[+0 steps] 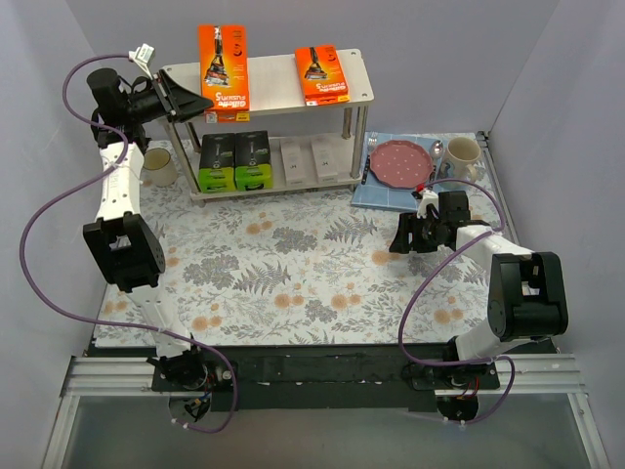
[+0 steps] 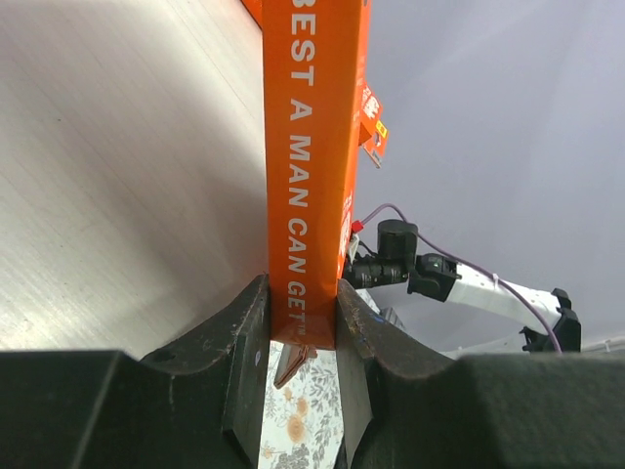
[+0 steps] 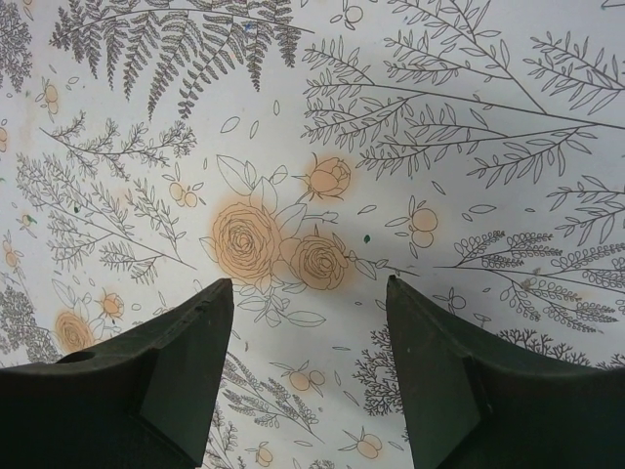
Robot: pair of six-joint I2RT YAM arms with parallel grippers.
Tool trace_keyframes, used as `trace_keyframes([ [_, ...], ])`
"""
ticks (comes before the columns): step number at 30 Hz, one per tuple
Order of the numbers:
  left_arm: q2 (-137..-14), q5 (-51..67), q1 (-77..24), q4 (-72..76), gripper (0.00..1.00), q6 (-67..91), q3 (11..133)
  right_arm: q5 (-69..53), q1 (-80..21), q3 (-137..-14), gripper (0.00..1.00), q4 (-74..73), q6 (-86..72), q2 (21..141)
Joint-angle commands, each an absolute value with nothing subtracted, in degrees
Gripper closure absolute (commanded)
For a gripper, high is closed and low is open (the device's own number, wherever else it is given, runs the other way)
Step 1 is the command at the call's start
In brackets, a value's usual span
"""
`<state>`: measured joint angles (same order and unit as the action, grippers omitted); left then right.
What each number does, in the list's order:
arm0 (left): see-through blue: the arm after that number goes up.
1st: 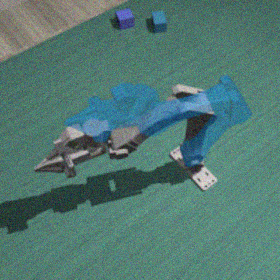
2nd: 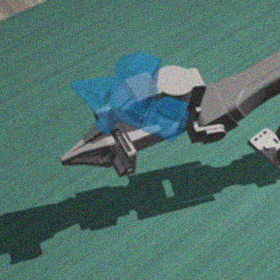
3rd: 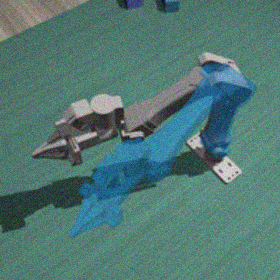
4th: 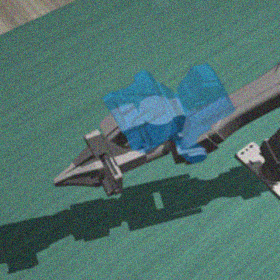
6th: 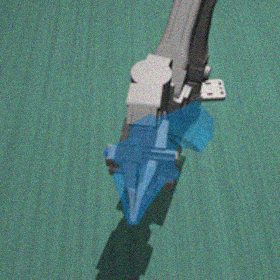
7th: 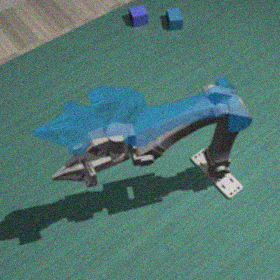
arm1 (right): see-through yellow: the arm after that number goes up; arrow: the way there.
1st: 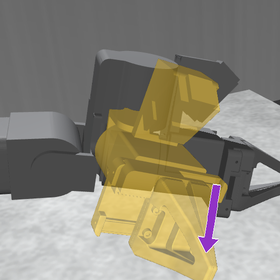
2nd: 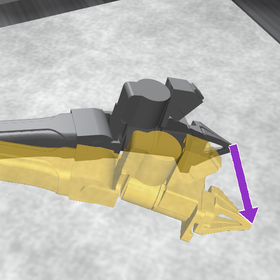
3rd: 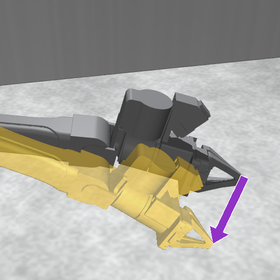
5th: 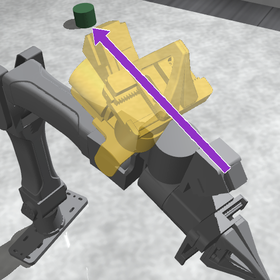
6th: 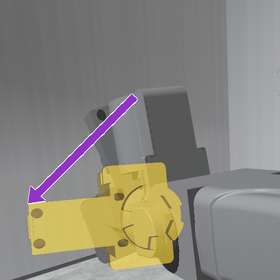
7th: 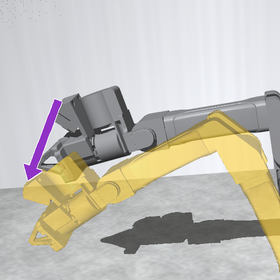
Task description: Place and organize the shaving razors onto the shelf
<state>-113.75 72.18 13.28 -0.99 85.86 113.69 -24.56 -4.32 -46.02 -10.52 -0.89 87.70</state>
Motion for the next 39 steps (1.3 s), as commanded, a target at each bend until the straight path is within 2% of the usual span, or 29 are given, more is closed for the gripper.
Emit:
trace_keyframes([
  [1, -115.1, 65.4, 13.4, -4.2, 0.74, 83.9, 114.9, -24.3, -4.0, -46.5, 0.28, -9.2, -0.6, 87.5],
  [5, -115.3, 62.1, 13.5, -5.8, 0.62, 83.4, 115.0, -24.3, -3.9, -46.3, 0.28, -9.1, -0.7, 87.1],
  [16, -115.2, 60.8, 13.5, -8.3, 0.58, 82.7, 114.2, -23.9, -3.8, -46.0, 0.28, -9.1, -0.8, 86.5],
  [25, -113.8, 62.7, 13.6, -10.0, 0.56, 82.9, 110.9, -23.9, -3.6, -46.1, 0.27, -9.0, -1.0, 86.7],
  [39, -112.1, 62.3, 14.2, -11.8, 0.62, 84.1, 110.6, -23.8, -3.7, -45.8, 0.27, -8.9, -1.1, 86.5],
])
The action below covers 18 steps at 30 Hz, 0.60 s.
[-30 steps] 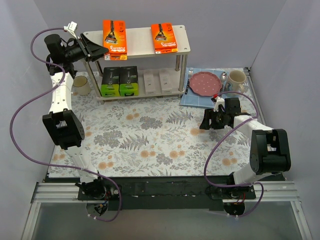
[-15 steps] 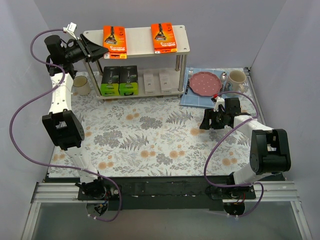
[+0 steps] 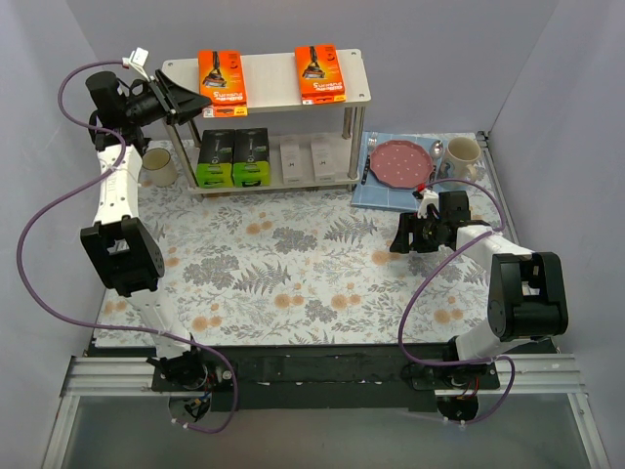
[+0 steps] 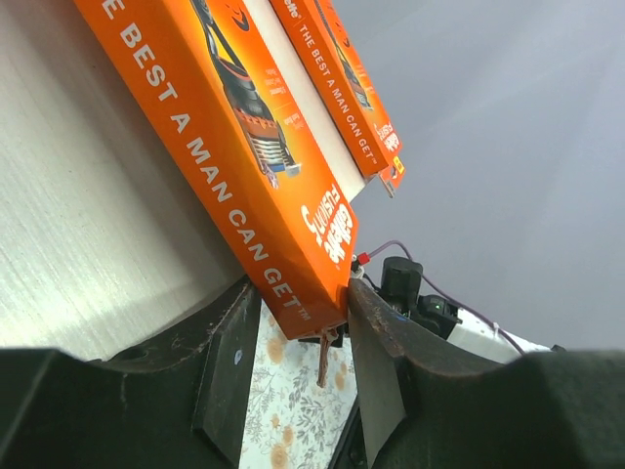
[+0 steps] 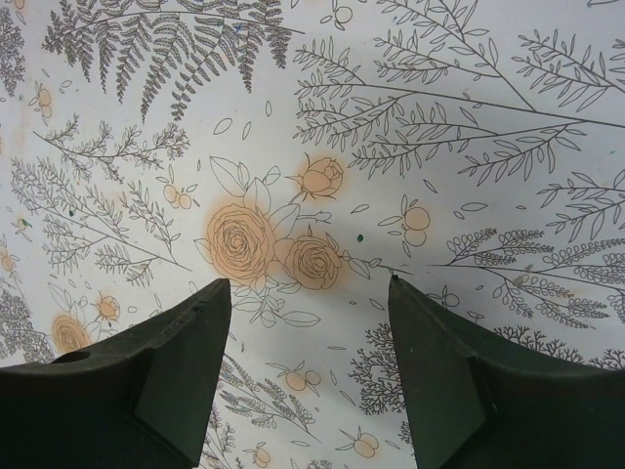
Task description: Place and organize the shaving razors onto the shelf
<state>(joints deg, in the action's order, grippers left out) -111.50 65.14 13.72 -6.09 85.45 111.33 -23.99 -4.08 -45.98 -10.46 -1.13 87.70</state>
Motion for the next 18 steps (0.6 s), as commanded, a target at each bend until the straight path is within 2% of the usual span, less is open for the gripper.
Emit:
trace_keyframes([
  [1, -112.6, 62.1, 14.3, -11.5, 0.62, 84.2, 111.3, -23.8, -3.7, -45.9, 0.27, -9.0, -1.0, 86.8],
  [6, -116.7, 60.9, 14.3, -13.5, 0.62, 81.7, 119.6, -23.9, -3.7, -46.4, 0.27, -9.2, -1.0, 87.1],
  [10, -118.0, 60.0, 14.3, -13.7, 0.60, 81.5, 120.2, -23.6, -3.7, -46.7, 0.27, -9.1, -0.9, 87.0],
  [12, -118.1, 59.4, 14.3, -13.3, 0.53, 81.4, 119.8, -23.4, -3.7, -46.5, 0.27, -9.1, -0.9, 86.7],
  [14, -117.9, 58.0, 14.2, -12.9, 0.40, 80.9, 119.7, -23.3, -3.7, -46.2, 0.27, -9.0, -0.9, 86.6],
  [18, -117.6, 54.9, 14.2, -12.0, 0.31, 79.1, 119.7, -23.3, -3.7, -46.0, 0.27, -8.8, -0.9, 86.4],
])
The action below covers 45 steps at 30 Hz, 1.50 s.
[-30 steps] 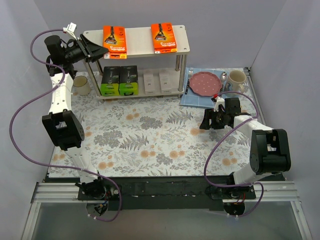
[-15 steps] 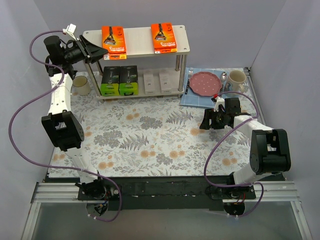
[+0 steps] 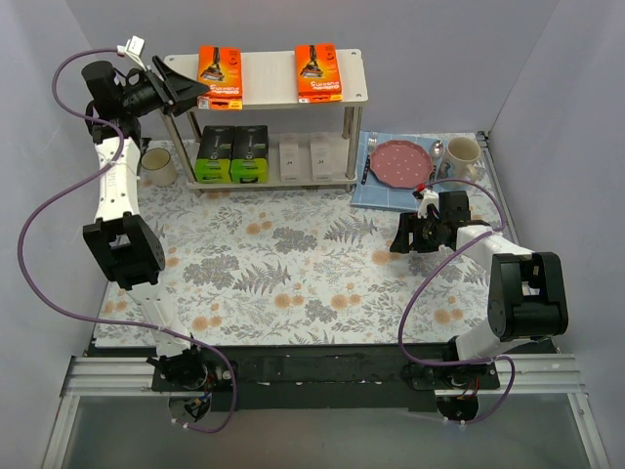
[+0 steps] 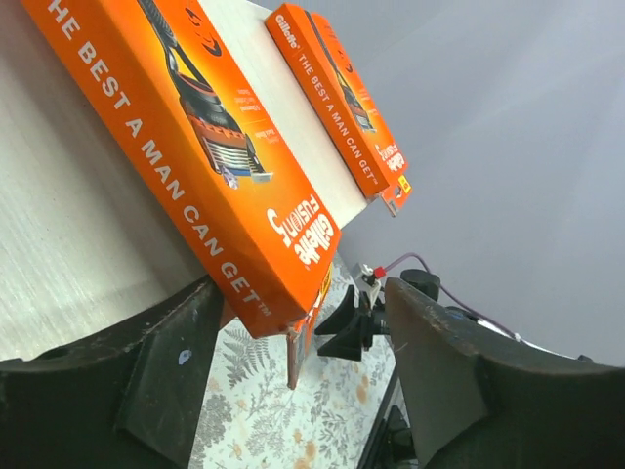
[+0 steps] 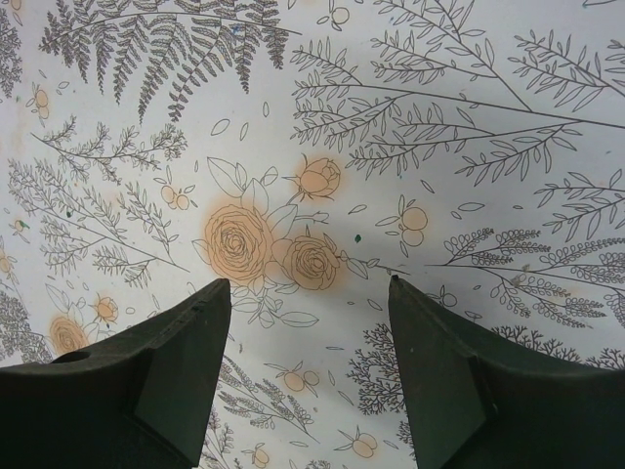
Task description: Place and organize the shaving razors onto the shelf
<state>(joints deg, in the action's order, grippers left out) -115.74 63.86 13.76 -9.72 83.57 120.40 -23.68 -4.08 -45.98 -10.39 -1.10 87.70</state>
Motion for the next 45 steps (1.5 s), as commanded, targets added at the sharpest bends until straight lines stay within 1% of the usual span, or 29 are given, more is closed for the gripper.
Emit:
trace_keyframes([
  [1, -117.6, 53.9, 14.3, -11.9, 0.31, 78.7, 119.9, -23.3, -3.7, -45.9, 0.27, -8.8, -1.0, 86.5],
  [5, -117.4, 49.1, 14.0, -12.0, 0.26, 76.9, 121.9, -23.2, -3.7, -46.0, 0.27, -8.8, -1.0, 86.4],
  [11, -117.4, 46.1, 13.4, -12.1, 0.24, 73.7, 127.7, -23.0, -3.7, -45.3, 0.27, -8.6, -1.0, 85.9],
  [16, -118.5, 43.4, 11.7, -13.1, 0.19, 70.7, 130.9, -23.1, -3.7, -44.9, 0.27, -8.3, -1.1, 85.6],
  [21, -117.4, 40.4, 9.2, -16.8, 0.19, 65.9, 130.3, -22.9, -3.7, -44.7, 0.27, -8.3, -1.0, 85.3],
  [23, -116.6, 39.4, 8.5, -17.6, 0.21, 63.0, 129.0, -22.8, -3.7, -44.2, 0.26, -7.9, -1.1, 85.0],
  [25, -115.6, 36.1, 6.9, -19.5, 0.22, 59.2, 128.8, -22.7, -3.6, -43.8, 0.26, -7.7, -1.1, 84.6],
  [29, -111.1, 24.8, 4.4, -20.0, 0.22, 53.7, 123.5, -22.5, -3.7, -43.4, 0.25, -7.6, -1.1, 84.2],
  [35, -106.4, 14.4, 4.0, -18.4, 0.20, 52.6, 117.0, -22.7, -3.7, -43.5, 0.25, -7.5, -1.1, 84.5],
  [37, -103.3, 8.7, 4.1, -16.8, 0.19, 52.3, 114.7, -22.8, -3.7, -43.7, 0.25, -7.5, -1.1, 84.6],
  [38, -101.9, 6.7, 4.3, -13.6, 0.18, 52.5, 113.0, -22.8, -3.7, -43.7, 0.25, -7.5, -1.1, 84.7],
  [39, -100.3, 5.4, 4.8, -11.1, 0.18, 52.6, 108.2, -22.8, -3.7, -43.8, 0.25, -7.4, -1.1, 84.6],
  [40, -98.1, 3.5, 5.1, -5.7, 0.17, 52.0, 105.8, -22.8, -3.7, -43.9, 0.25, -7.3, -1.1, 84.5],
  [41, -94.4, 3.3, 5.3, -2.8, 0.16, 51.4, 103.4, -23.1, -3.7, -44.0, 0.26, -7.3, -1.1, 84.1],
  [42, -92.1, 3.3, 6.0, -0.4, 0.15, 50.4, 98.2, -23.3, -3.7, -44.8, 0.25, -7.2, -0.9, 83.8],
  [43, -90.3, 6.4, 6.5, 5.0, 0.14, 50.1, 96.2, -23.4, -3.7, -45.3, 0.24, -7.5, -0.8, 83.5],
  [44, -86.8, 8.3, 7.1, 6.6, 0.02, 49.7, 94.2, -24.2, -3.8, -46.3, 0.20, -7.6, -0.7, 82.7],
  [45, -85.2, 11.0, 7.6, 7.5, 0.02, 48.4, 91.1, -25.5, -3.9, -49.0, 0.02, -7.7, -0.5, 82.4],
])
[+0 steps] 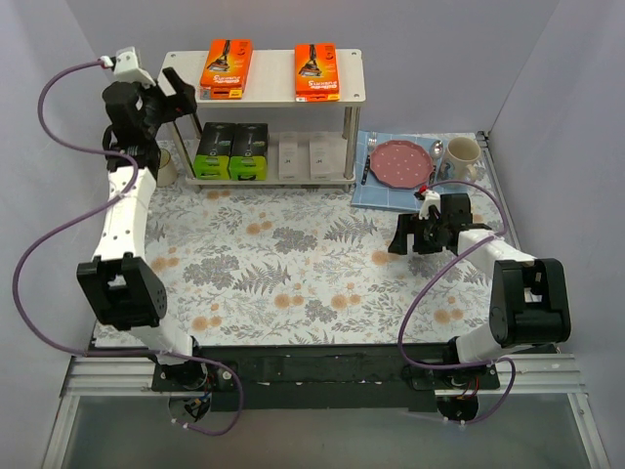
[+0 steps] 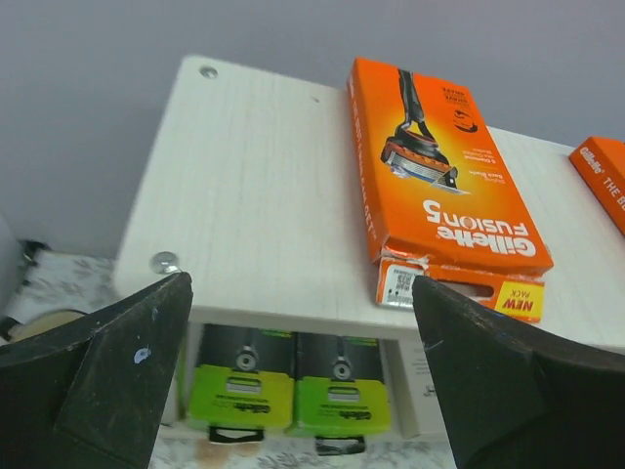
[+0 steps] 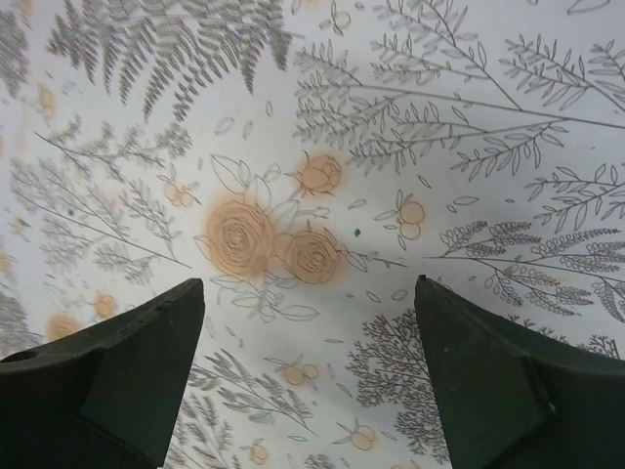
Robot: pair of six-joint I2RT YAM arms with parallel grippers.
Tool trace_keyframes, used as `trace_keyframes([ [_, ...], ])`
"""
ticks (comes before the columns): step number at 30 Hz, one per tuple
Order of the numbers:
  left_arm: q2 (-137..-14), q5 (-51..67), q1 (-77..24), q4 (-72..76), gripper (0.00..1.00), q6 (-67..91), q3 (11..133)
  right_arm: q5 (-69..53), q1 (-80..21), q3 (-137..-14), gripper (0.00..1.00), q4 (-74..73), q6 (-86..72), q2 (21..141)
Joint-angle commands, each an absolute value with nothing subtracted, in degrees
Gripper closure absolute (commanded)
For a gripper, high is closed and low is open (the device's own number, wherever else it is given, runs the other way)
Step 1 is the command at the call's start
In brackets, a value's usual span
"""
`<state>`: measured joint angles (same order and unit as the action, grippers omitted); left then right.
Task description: Place and organize the shaving razors onto the shelf
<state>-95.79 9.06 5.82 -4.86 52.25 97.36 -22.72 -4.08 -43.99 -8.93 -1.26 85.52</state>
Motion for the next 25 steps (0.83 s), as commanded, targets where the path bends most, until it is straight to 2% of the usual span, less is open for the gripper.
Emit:
trace_keyframes([
  [1, -83.9, 12.9, 7.6, 7.7, 0.02, 47.8, 89.4, -27.4, -4.9, -51.1, 0.02, -8.0, -0.3, 82.1],
  [2, -82.1, 17.2, 7.6, 7.3, 0.02, 47.3, 87.9, -29.5, -5.8, -53.4, 0.02, -9.0, -0.2, 82.1],
  [7, -74.1, 23.1, 7.5, 0.9, 0.02, 48.5, 75.7, -28.6, -16.1, -68.7, 0.02, -13.3, 6.9, 83.3],
  [10, -70.8, 25.5, 7.5, 0.3, 0.02, 49.5, 70.0, -19.0, -24.4, -75.0, 0.02, -20.0, 3.9, 86.6],
  [11, -70.0, 26.3, 7.5, -1.3, 0.02, 49.6, 66.7, -12.4, -25.8, -81.2, 0.02, -24.5, 2.6, 90.1],
  [13, -68.2, 29.2, 7.4, -2.4, 0.02, 49.8, 63.7, -9.0, -28.5, -85.4, 0.02, -33.4, 1.4, 92.7],
  [19, -64.6, 31.4, 6.2, -5.1, 0.02, 46.5, 55.6, -10.4, -29.3, -83.9, 0.02, -30.2, 0.9, 91.6],
  [25, -62.1, 31.3, 5.9, -7.3, 0.02, 44.9, 53.4, -18.2, -31.6, -81.3, 0.02, -29.2, 3.9, 89.1],
])
